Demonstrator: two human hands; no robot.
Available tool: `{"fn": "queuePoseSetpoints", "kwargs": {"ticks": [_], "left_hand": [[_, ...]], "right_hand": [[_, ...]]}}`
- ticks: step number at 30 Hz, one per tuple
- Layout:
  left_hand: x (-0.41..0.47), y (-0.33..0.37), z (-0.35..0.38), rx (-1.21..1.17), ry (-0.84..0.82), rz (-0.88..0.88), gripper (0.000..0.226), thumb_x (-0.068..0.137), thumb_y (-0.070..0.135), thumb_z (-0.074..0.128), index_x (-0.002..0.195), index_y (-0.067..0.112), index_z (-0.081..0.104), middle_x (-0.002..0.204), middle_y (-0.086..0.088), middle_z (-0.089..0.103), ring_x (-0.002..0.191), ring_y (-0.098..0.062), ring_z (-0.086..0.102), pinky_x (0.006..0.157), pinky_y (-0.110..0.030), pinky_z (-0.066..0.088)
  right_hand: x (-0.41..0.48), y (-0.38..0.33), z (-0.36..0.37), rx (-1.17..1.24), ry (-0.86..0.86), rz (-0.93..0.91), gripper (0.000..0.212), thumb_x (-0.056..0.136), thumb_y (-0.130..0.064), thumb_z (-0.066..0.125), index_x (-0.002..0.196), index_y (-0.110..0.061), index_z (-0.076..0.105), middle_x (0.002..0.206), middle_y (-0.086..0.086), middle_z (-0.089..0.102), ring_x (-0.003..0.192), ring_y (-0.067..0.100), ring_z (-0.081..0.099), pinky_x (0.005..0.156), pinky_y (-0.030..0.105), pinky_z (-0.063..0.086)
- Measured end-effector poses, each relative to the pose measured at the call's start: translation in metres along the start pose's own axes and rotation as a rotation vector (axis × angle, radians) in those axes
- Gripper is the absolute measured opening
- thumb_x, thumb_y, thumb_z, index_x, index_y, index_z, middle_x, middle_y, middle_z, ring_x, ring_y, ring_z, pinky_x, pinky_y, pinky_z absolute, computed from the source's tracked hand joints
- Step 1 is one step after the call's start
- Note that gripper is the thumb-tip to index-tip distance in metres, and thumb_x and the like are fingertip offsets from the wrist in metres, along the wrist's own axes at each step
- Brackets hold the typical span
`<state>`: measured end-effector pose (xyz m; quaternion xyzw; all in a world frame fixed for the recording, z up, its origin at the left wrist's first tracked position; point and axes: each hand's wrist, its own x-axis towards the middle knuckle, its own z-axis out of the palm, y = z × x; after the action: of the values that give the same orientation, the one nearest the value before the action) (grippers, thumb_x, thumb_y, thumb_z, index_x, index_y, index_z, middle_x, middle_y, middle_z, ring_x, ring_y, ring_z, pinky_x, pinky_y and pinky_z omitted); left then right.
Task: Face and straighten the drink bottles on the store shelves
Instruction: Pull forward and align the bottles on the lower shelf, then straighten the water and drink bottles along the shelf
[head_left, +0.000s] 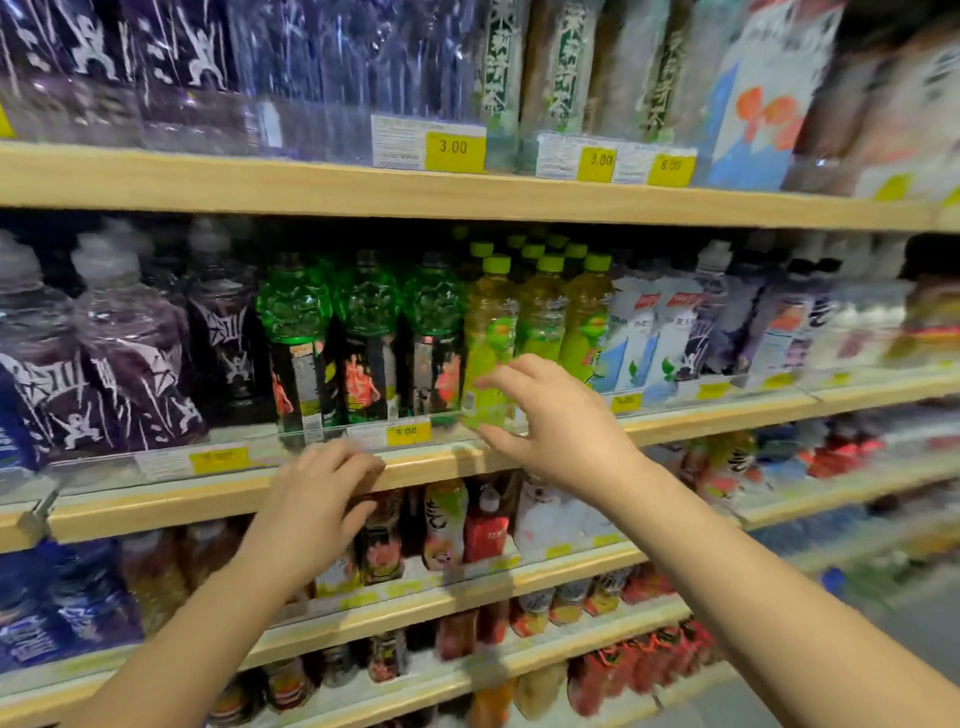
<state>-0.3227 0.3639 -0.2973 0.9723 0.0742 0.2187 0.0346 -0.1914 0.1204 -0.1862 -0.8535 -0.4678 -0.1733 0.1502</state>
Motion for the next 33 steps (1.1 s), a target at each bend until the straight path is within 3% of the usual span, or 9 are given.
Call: {"fn": "queuePoseSetpoints", "kwargs": {"ticks": [6, 10, 13, 18, 28, 33], "left_hand": [[0.038, 0.066, 0.023, 0.063, -0.045, 0.011, 0.052, 0.083, 0.039, 0.073, 0.13, 0.029, 0.054, 0.123, 0.006, 0.052, 0.114, -0.022, 0.049, 0.093, -0.037, 0.045], [0.067, 0.116, 0.041, 0.134, -0.037, -0.038, 0.055, 0.078, 0.035, 0.078, 0.128, 0.025, 0.058, 0.122, 0.001, 0.055, 0.11, -0.026, 0.051, 0.082, -0.041, 0.048], [0.086, 0.156, 0.058, 0.173, -0.005, -0.05, 0.055, 0.071, 0.03, 0.084, 0.121, 0.02, 0.064, 0.114, -0.004, 0.059, 0.101, -0.031, 0.056, 0.073, -0.043, 0.05], [0.109, 0.205, 0.08, 0.209, 0.042, -0.082, 0.056, 0.068, 0.024, 0.086, 0.118, 0.013, 0.065, 0.107, -0.009, 0.06, 0.095, -0.036, 0.056, 0.074, -0.046, 0.049], [0.146, 0.273, 0.098, 0.174, 0.017, 0.004, 0.058, 0.08, 0.035, 0.078, 0.13, 0.012, 0.06, 0.124, -0.004, 0.06, 0.115, -0.028, 0.056, 0.094, -0.043, 0.05], [0.167, 0.295, 0.114, 0.152, 0.059, 0.133, 0.058, 0.075, 0.03, 0.083, 0.126, 0.011, 0.063, 0.122, -0.006, 0.062, 0.111, -0.029, 0.06, 0.092, -0.044, 0.052]], "right_hand": [[-0.053, 0.086, -0.025, 0.061, -0.016, 0.143, 0.053, 0.095, -0.043, 0.067, 0.144, -0.029, 0.052, 0.139, -0.003, 0.052, 0.129, 0.02, 0.05, 0.096, 0.039, 0.049], [-0.081, 0.158, -0.046, 0.044, -0.023, 0.207, 0.055, 0.095, -0.046, 0.066, 0.146, -0.032, 0.049, 0.141, -0.003, 0.05, 0.131, 0.019, 0.049, 0.098, 0.038, 0.048], [-0.098, 0.212, -0.06, 0.038, -0.024, 0.214, 0.055, 0.096, -0.048, 0.065, 0.146, -0.033, 0.048, 0.143, -0.003, 0.048, 0.132, 0.019, 0.049, 0.101, 0.039, 0.048], [-0.112, 0.281, -0.078, -0.008, -0.034, 0.178, 0.054, 0.094, -0.045, 0.067, 0.143, -0.031, 0.051, 0.137, -0.001, 0.052, 0.128, 0.023, 0.051, 0.099, 0.04, 0.047], [-0.095, 0.335, -0.077, -0.022, -0.106, 0.149, 0.047, 0.092, -0.052, 0.067, 0.136, -0.039, 0.057, 0.138, -0.007, 0.051, 0.126, 0.017, 0.05, 0.083, 0.032, 0.043], [-0.076, 0.344, -0.072, -0.05, -0.129, 0.143, 0.046, 0.093, -0.051, 0.067, 0.136, -0.037, 0.058, 0.138, -0.007, 0.05, 0.127, 0.017, 0.049, 0.092, 0.034, 0.046]]}}
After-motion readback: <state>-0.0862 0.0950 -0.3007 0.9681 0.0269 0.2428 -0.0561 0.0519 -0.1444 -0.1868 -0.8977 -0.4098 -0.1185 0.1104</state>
